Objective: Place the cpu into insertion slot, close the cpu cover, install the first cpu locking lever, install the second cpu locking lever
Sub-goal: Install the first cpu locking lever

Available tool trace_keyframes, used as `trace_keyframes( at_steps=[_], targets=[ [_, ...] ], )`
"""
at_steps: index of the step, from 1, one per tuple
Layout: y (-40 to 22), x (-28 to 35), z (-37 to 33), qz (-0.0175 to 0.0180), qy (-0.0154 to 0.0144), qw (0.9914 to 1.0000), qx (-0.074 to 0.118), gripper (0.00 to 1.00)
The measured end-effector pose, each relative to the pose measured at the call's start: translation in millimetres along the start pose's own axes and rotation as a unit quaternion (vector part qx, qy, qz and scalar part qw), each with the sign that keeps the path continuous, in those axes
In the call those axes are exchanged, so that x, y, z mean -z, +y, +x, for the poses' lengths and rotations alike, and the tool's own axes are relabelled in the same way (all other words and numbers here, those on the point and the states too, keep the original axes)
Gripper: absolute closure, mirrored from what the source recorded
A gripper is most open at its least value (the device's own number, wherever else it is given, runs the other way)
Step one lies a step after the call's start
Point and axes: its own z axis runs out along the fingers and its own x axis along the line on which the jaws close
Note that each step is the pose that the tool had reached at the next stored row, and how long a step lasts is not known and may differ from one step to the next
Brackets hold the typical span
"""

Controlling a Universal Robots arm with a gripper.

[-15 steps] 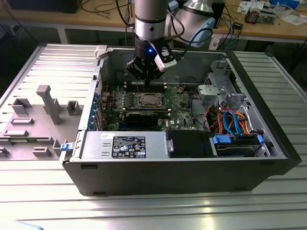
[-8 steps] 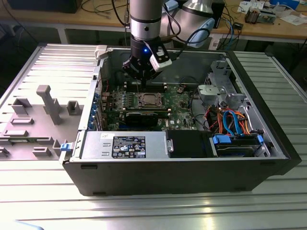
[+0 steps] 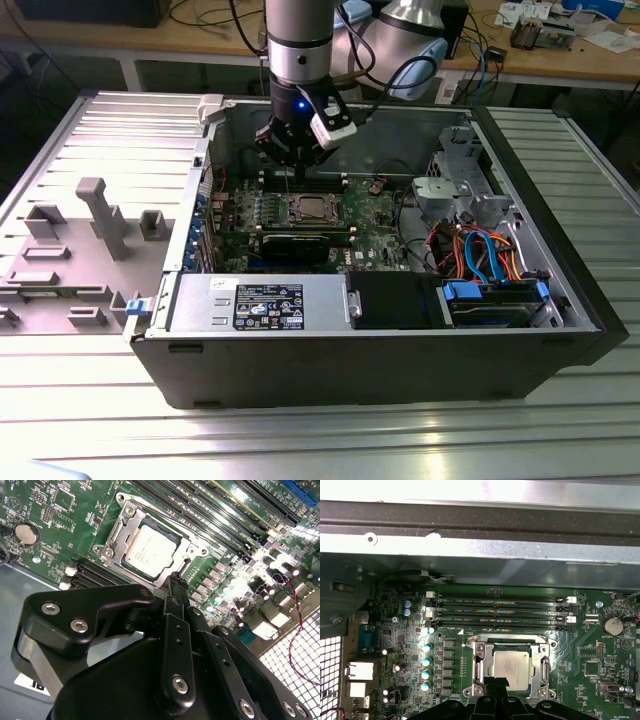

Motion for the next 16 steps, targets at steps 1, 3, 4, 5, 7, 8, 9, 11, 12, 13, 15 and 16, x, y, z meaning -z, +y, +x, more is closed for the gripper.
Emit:
trace_keyframes(
  at_steps=[1,3,4,5,7,8,9,11,12,13,15,16],
  targets=[
    [0.0,0.0,0.0,0.0,0.0,1.0,0.0,0.89],
    [0.0,0.0,0.1,0.0,0.0,1.0,0.0,0.89],
    [0.0,0.0,0.1,0.0,0.0,1.0,0.0,0.89],
    [0.0,0.0,0.1,0.0,0.0,1.0,0.0,0.89],
    [0.0,0.0,0.1,0.0,0.0,1.0,0.0,0.89],
    [0.0,0.0,0.1,0.0,0.0,1.0,0.0,0.89],
    [0.0,0.0,0.2,0.0,0.0,1.0,0.0,0.89],
    [0.0,0.0,1.1,0.0,0.0,1.0,0.0,0.89],
    [0.0,0.1,2.4,0.0,0.0,1.0,0.0,0.89],
    [0.1,0.2,4.2,-0.0001,0.0,1.0,0.0,0.89],
    [0.3,0.3,9.2,-0.0002,-0.0005,1.0,0.0,0.89],
    [0.5,0.4,12.4,-0.0001,-0.0011,1.0,0.0,0.89]
  ],
)
